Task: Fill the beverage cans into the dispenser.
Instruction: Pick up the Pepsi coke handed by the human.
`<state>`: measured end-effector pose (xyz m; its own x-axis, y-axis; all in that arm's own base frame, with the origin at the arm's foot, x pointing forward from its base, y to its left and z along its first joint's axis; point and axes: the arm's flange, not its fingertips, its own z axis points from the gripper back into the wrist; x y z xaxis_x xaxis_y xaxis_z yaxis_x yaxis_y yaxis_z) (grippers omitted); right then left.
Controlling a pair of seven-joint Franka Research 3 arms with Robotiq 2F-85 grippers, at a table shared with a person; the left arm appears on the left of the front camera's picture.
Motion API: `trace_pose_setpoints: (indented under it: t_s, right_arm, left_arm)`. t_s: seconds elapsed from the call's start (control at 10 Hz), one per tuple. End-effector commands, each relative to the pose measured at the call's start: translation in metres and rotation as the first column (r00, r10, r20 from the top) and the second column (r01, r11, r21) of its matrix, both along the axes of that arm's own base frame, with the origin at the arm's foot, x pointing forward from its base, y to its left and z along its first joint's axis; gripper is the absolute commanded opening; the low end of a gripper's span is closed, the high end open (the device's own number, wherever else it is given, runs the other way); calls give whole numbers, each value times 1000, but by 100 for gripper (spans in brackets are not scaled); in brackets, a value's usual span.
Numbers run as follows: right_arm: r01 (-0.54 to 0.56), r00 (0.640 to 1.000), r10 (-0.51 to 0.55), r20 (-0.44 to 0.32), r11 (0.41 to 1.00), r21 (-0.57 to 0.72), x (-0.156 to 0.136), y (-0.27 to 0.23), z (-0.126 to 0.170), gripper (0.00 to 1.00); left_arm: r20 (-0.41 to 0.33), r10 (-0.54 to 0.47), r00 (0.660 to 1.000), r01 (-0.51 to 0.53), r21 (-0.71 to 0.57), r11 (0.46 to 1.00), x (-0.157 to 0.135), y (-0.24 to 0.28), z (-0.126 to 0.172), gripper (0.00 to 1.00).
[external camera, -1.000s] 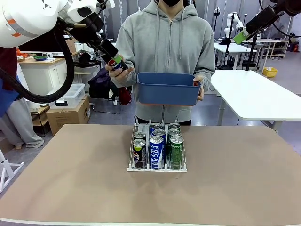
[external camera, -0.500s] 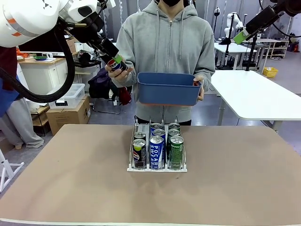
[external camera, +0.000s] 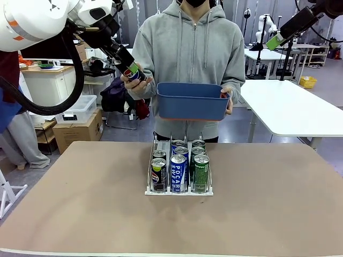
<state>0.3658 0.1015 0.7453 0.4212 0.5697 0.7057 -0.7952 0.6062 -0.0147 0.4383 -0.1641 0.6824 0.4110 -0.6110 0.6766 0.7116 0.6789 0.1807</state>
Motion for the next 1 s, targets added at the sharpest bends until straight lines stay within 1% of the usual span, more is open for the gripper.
trace_pose_setpoints:
  t_s: [0.0,0.1,0.2,0.3,0.4,0.5,0.7,0.8,0.9]
  right_arm:
    - [-4,1000,4,-8,1000,-1,-1,-1,0,91]
    - [-4,1000,4,-8,1000,-1,-1,-1,0,91]
    - [-4,1000,4,-8,1000,-1,-1,-1,0,91]
    - [-4,1000,4,-8,1000,-1,-1,-1,0,91]
    - [-4,1000,4,-8,1000,-1,-1,-1,0,91]
    - [-4,1000,4,-8,1000,-1,-1,-1,0,91]
    - [-4,1000,4,-8,1000,-1,-1,-1,0,91]
    - [-4,1000,4,-8,1000,-1,-1,-1,0,91]
    - [-4,1000,4,-8,1000,-1,-1,-1,0,91]
  left_arm:
    - [20,0,1000,0,15,1000,-1,5,-1,43]
    - [22,2,1000,-2,14,1000,-2,5,-1,37]
    - [23,9,1000,-9,26,1000,-3,5,0,23]
    - [24,24,999,-25,39,999,-4,5,0,17]
    - [24,39,999,-40,44,998,-6,5,0,3]
    - [15,51,999,-52,46,998,-5,6,0,0]
    - [21,70,997,-71,63,996,-5,6,0,0]
    - [22,75,997,-77,67,995,-6,6,0,37]
    - [23,73,997,-74,78,994,-7,6,0,37]
